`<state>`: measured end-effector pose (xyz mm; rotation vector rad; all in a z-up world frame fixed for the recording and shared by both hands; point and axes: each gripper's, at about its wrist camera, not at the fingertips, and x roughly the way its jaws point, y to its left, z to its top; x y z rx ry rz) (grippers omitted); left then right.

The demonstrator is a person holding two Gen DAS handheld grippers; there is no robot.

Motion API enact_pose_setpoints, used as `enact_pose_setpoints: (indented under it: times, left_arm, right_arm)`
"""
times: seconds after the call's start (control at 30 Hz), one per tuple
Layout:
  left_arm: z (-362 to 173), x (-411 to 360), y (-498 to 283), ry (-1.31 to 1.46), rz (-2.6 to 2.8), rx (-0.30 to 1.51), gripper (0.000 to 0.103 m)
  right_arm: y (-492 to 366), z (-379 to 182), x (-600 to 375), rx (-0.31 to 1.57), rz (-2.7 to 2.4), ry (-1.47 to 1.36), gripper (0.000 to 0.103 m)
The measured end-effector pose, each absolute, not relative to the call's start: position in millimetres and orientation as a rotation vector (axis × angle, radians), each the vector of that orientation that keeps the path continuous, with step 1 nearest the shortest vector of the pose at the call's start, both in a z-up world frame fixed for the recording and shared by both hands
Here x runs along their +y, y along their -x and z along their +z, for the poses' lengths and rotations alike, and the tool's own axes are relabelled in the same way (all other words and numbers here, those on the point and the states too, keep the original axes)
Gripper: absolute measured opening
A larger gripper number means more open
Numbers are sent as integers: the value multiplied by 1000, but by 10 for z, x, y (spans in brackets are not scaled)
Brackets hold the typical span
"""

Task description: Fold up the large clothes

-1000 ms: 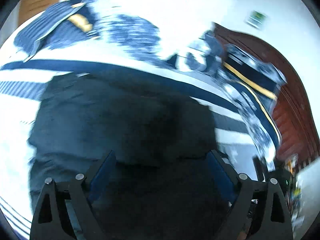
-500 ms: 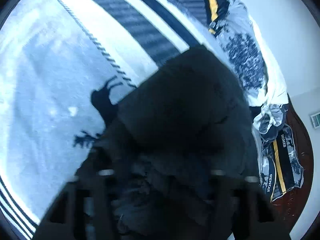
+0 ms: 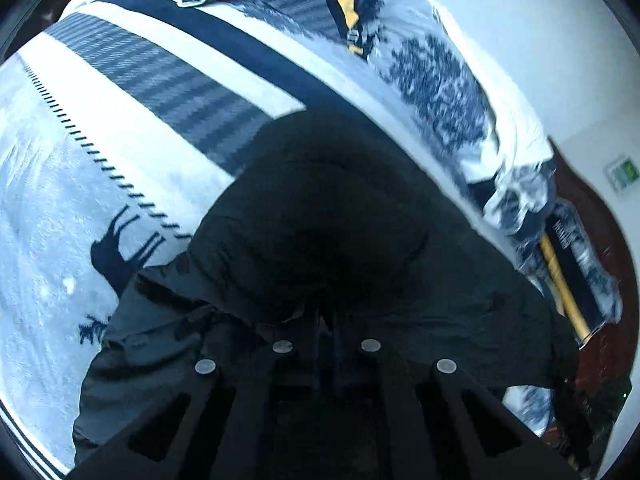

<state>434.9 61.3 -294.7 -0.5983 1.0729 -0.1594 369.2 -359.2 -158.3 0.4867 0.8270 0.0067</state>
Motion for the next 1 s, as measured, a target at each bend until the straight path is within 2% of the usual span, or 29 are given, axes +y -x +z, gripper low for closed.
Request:
enact_pose_setpoints:
  times: [0.23,0.3,0.5,0.53,0.57,0.6,0.63,0.67,0.8,0.9,1.0]
  left_arm:
    - [-2974,840,-4289,559,-78,1044,18]
    - [-2957,924,-4280,498,2,1035,19]
    - [-2750,925,-3980,478,24,971,22]
    - [-2670,879,-3934,465,9,936,31]
    - [-2610,826,-3922,441,11,914,46]
    - [-2579,777,-3954,419,17,899,53]
    - [-2559,710,-4039,385,21,889,60]
    - [-2561,665,-4121,363,26,892,60]
    - [-2953,508,-4626,184,122,985,60]
    - [-3285,611,-4734,229,133,1076,61]
    - [-3205,788,-4587,321,133,1062,61]
  right_arm:
    - [-3662,-2479,-3896,1007,-33,-634,7]
    - [-3619,-2471,-3979,976,-18,-698,7]
    - [-3604,-2381,-3924,989,-40,-637,10]
    - [-3540,-2364,-3949,983,-40,-644,13]
    - [-3470,-2350,-3990,973,-41,-652,16]
    - [-3488,-2342,-3977,965,-50,-659,18]
    - [-3444,-2334,-4037,949,-70,-675,25]
    - [-3389,-2338,-4082,947,-80,-682,31]
    - [-3489,-2442,-4119,994,-105,-661,32]
    - [-3503,-2578,-4123,1030,-123,-658,32]
    - [-3538,-2661,-4082,1063,-118,-603,32]
